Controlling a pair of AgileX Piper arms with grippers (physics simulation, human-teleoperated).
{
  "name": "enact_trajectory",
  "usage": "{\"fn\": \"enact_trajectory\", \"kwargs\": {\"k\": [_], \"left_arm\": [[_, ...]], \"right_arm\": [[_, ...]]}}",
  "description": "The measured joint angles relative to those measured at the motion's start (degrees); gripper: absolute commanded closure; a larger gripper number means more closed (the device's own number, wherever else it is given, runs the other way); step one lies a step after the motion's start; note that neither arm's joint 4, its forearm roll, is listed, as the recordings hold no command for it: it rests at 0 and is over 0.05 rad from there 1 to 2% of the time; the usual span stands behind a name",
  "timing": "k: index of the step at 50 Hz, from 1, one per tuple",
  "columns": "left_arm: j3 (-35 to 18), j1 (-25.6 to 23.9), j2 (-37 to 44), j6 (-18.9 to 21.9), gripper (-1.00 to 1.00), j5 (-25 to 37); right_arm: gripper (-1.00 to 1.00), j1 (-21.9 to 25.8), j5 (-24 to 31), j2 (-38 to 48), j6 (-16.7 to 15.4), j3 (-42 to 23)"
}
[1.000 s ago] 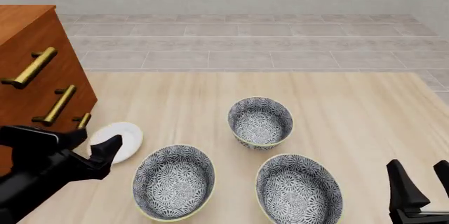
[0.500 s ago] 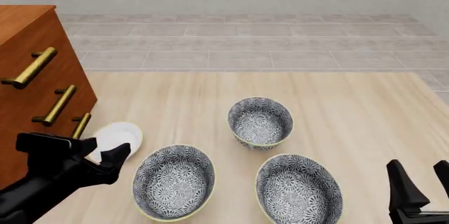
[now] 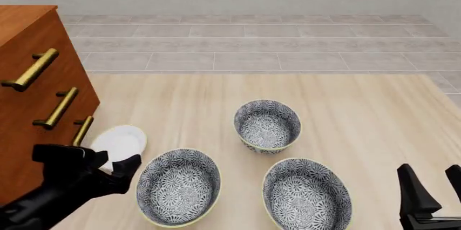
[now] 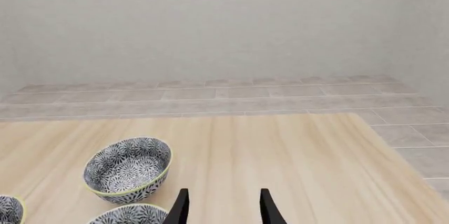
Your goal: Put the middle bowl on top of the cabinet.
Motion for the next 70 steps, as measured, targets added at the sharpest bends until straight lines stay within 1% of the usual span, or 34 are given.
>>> {"fn": "enact_trajectory", "kwargs": {"k": [23,47,70], "left_arm": [[2.4,-0.4,4.1,-2.7,-1.0,-4.1],[4.4,-0.8,11.0,-5.4,-1.0,-11.0],[5.6,-1.6,15.7,-6.7,-1.0,-15.5]], "right_arm": [[-1.0,0.1,0.1,0.0,-0.1,0.0],[-1.0,0.3,0.2,0.0,-0.5,-0.1],[-1.0,0.2,0.1,0.0,-0.3,0.0]]}}
